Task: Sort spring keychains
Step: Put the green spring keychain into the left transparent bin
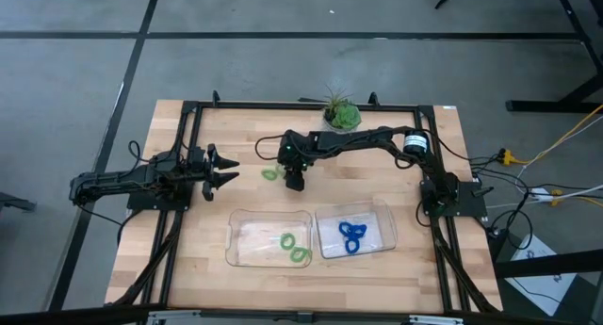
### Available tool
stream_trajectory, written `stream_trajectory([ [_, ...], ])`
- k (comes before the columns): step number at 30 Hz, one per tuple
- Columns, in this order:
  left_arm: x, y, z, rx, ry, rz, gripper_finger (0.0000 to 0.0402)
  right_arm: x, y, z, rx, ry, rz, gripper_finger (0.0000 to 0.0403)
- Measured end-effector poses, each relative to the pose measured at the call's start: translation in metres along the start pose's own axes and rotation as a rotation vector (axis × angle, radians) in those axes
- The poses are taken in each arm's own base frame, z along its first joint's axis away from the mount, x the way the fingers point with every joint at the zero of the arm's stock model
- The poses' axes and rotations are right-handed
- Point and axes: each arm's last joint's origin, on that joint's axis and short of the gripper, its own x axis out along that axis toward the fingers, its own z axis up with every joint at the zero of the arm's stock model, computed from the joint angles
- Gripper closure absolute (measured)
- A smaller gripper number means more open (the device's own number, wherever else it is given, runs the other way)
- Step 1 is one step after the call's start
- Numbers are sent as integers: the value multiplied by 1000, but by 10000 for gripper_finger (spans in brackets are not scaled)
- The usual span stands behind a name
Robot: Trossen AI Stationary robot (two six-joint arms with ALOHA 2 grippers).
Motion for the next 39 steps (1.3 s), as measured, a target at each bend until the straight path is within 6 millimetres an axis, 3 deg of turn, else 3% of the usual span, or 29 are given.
stream_trajectory([
  [5,0,0,0,0,0,0,224,0,0,0,5,3,-33,261],
  [15,0,0,0,0,0,0,224,1,-1,-1,69,-2,-46,384],
  [22,0,0,0,0,0,0,224,-1,2,0,132,-3,45,373],
  [27,0,0,0,0,0,0,224,-11,10,8,140,14,159,391],
  [39,0,0,0,0,1,0,224,-78,23,59,48,-52,206,390],
])
